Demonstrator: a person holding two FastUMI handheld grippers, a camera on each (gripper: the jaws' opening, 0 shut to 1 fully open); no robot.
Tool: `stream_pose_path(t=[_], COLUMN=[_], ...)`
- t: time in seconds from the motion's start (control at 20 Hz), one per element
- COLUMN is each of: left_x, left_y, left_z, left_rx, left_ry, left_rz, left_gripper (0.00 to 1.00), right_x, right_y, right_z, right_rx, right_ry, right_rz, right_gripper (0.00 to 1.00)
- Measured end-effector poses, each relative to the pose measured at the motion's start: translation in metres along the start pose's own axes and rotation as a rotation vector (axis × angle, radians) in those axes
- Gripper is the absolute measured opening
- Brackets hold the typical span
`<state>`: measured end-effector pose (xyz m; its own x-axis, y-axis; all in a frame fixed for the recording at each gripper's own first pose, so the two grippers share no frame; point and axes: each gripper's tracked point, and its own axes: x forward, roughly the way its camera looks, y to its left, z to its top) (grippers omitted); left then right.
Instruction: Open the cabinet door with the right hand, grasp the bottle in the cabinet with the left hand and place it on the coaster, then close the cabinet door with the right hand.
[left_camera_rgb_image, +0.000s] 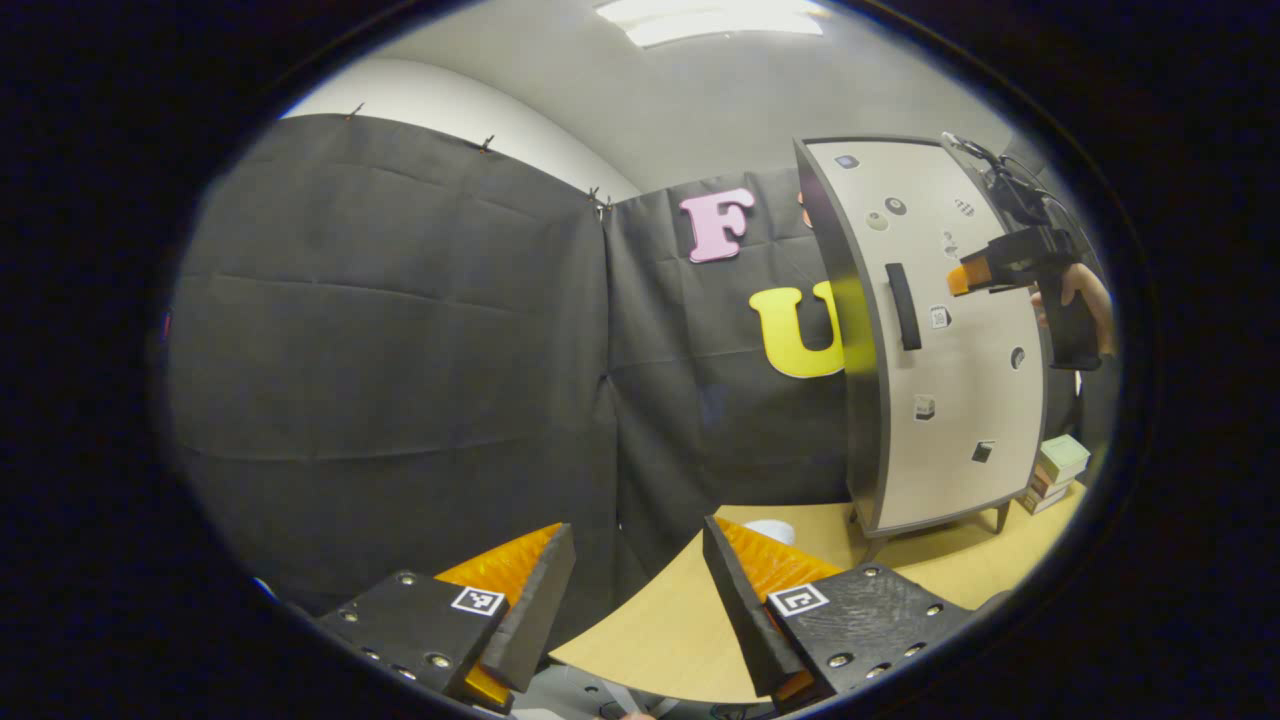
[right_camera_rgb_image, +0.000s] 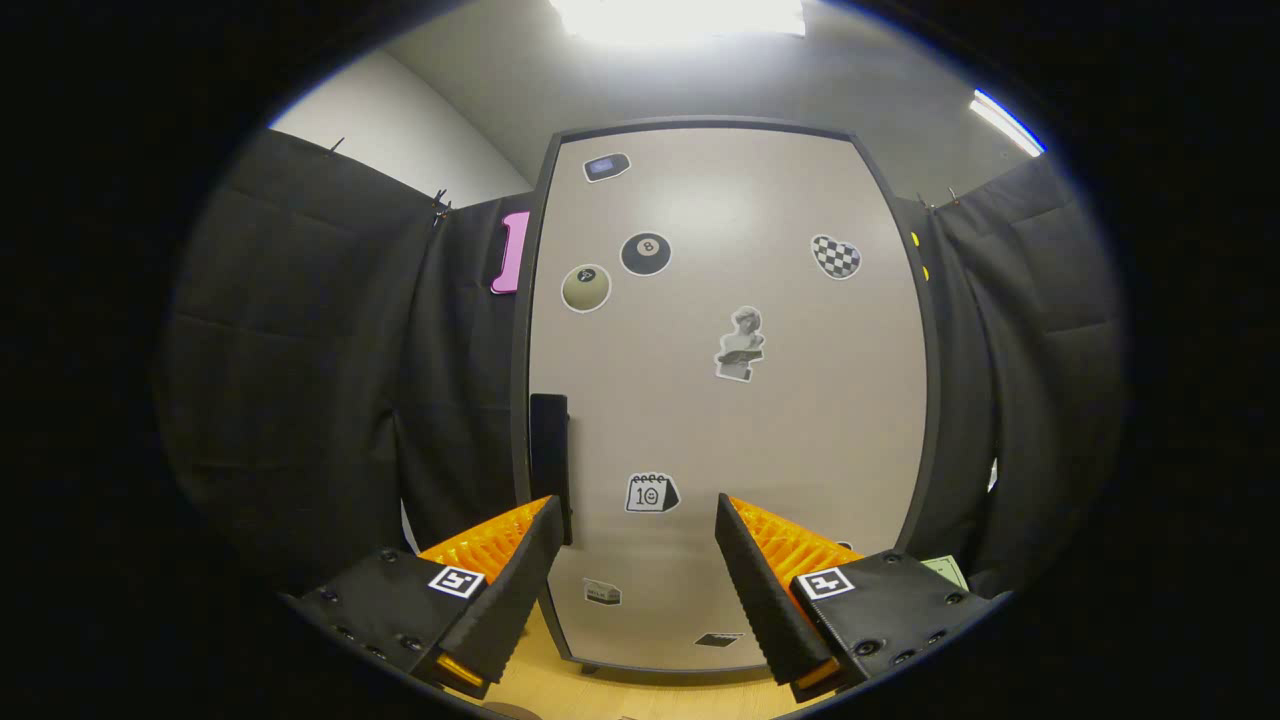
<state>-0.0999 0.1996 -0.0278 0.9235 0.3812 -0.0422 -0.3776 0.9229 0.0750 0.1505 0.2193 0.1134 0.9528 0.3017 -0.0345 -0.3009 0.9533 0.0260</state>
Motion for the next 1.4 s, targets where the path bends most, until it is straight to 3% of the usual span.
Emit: stream_pose_path(t=[0.4,0.7,0.95,1.05,1.2,1.25,1.4], left_x=[-0.001,0.001,0.003,0.004,0.006,0.006,0.007], left_y=[0.041,0.065,0.075,0.076,0.076,0.075,0.071], left_z=[-0.011,-0.021,-0.023,-0.024,-0.025,-0.024,-0.024], left_rx=[0.004,-0.001,-0.002,-0.004,-0.01,-0.01,-0.01], left_ry=[0.02,0.036,0.035,0.036,0.039,0.038,0.039], left_rz=[0.064,0.09,0.101,0.101,0.096,0.095,0.087], left_gripper=[0.8,0.78,0.78,0.78,0.78,0.78,0.78], right_x=[0.041,0.072,0.089,0.092,0.093,0.094,0.094], right_y=[0.044,0.057,0.058,0.062,0.061,0.061,0.061], right_z=[-0.006,-0.007,-0.013,-0.019,-0.029,-0.03,-0.029], right_rx=[0.031,0.005,0.001,-0.01,-0.027,-0.016,-0.001], right_ry=[0.056,0.09,0.141,0.173,0.214,0.22,0.233], right_rz=[0.032,0.009,-0.021,-0.015,-0.023,-0.027,-0.028], right_gripper=[0.98,0.93,0.57,0.52,0.53,0.39,0.32])
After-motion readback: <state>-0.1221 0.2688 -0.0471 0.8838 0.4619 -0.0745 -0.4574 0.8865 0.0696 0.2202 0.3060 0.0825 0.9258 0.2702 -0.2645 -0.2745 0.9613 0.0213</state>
